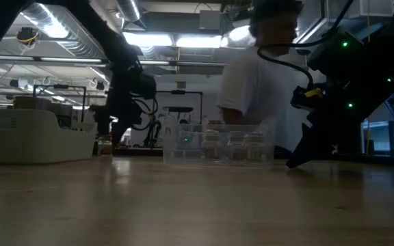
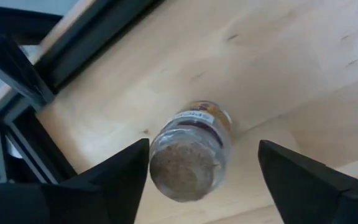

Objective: Sort spices by type
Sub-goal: Put the brown seasoning bottle into the top transparent bin

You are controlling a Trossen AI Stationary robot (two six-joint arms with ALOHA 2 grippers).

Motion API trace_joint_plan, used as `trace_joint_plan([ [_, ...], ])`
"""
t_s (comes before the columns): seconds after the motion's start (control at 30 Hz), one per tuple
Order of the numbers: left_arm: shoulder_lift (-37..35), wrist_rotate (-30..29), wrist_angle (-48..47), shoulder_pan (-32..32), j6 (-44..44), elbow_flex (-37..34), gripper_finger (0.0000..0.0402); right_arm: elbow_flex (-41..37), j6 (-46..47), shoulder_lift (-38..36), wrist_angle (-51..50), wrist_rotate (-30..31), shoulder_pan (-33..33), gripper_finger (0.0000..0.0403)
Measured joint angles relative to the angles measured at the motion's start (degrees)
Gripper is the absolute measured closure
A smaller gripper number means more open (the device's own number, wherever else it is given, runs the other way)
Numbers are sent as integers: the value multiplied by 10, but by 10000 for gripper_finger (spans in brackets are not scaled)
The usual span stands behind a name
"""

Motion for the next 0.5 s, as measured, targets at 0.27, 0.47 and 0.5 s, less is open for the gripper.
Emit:
trace_joint_plan([
  [0.27,0,4,13,0,6,-24,185,0,0,0,1,0,0,93],
  [0.47,-2,1,13,-8,32,-23,230,0,0,0,1,0,0,93],
  [0.5,-3,-1,13,-11,33,-23,233,0,0,0,1,0,0,93],
])
